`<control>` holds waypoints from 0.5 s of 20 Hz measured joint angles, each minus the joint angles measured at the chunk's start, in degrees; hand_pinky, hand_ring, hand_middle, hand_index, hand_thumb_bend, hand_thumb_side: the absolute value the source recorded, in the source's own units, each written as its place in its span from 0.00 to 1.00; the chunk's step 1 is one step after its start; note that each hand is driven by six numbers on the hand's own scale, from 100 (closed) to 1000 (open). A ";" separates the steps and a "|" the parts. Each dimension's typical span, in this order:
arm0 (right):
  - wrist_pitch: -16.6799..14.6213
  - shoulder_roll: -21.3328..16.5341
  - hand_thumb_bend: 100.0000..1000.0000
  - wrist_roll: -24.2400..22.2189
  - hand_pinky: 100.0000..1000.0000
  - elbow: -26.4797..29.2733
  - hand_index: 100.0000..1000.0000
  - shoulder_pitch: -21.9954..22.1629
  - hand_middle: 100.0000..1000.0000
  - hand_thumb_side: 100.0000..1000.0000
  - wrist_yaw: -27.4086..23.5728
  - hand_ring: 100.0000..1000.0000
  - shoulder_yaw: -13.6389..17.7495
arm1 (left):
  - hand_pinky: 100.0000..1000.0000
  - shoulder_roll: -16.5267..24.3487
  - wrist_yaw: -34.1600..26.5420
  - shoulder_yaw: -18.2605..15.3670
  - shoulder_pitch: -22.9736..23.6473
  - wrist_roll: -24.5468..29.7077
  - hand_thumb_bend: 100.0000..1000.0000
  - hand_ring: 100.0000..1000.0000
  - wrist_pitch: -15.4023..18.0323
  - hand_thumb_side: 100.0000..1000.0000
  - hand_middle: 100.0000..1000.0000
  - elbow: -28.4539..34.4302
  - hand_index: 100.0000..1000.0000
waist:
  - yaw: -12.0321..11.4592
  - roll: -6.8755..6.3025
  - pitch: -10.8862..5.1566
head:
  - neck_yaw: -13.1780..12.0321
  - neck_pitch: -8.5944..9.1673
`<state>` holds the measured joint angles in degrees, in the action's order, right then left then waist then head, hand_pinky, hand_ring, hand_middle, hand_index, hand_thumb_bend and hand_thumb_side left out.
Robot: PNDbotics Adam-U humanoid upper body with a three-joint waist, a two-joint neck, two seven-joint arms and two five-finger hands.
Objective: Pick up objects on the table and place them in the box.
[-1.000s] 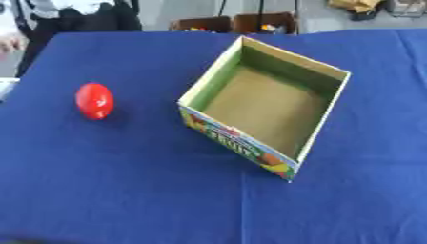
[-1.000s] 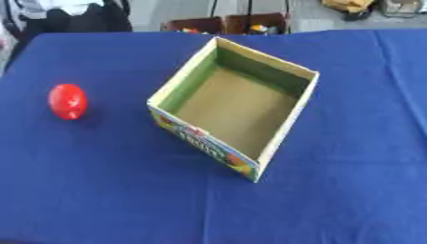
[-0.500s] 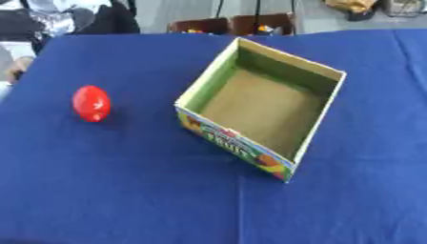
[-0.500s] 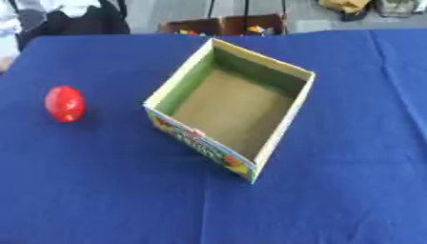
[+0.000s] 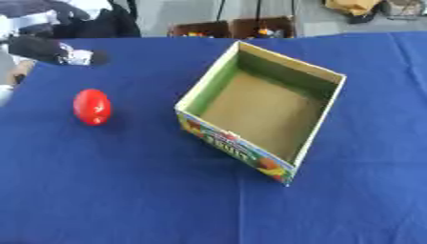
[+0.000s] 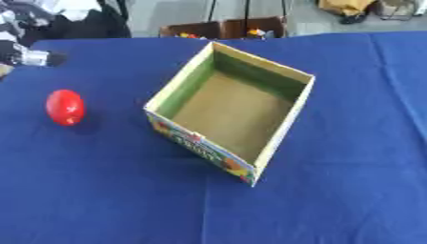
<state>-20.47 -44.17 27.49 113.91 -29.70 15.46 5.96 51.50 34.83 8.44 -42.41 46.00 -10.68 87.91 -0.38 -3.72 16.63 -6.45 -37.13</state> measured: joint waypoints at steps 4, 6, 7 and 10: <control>0.02 0.00 0.00 -0.03 0.68 0.00 0.83 0.01 0.76 1.00 -0.02 0.76 0.00 | 0.70 -0.11 0.43 0.14 0.03 4.21 0.63 0.87 -0.56 0.60 0.99 -0.62 1.00 | -0.05 0.00 0.00 | -0.05 0.20; 0.04 0.00 0.00 -0.03 0.68 0.00 0.83 0.01 0.76 1.00 -0.04 0.76 0.00 | 0.71 -0.11 0.16 0.27 0.14 5.13 0.58 0.87 -0.60 0.56 1.00 -1.30 1.00 | -0.04 -0.01 0.00 | -0.17 0.41; 0.05 0.00 0.00 -0.03 0.68 0.00 0.83 0.01 0.76 1.00 -0.05 0.76 0.00 | 0.72 -0.11 -0.06 0.51 0.19 5.32 0.59 0.88 -0.50 0.56 1.00 -1.67 1.00 | -0.02 -0.02 0.00 | -0.24 0.43; 0.06 0.00 0.00 -0.03 0.68 0.00 0.83 0.02 0.76 1.00 -0.16 0.76 0.00 | 0.74 -0.11 -0.55 1.27 0.56 5.66 0.56 0.89 -0.06 0.53 1.00 -2.55 1.00 | 0.07 -0.02 0.00 | -0.49 0.44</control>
<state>-20.41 -44.17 27.46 113.91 -29.68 15.30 5.96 51.38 34.28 9.71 -41.84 51.67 -10.74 85.36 -0.31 -3.75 16.63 -6.94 -36.69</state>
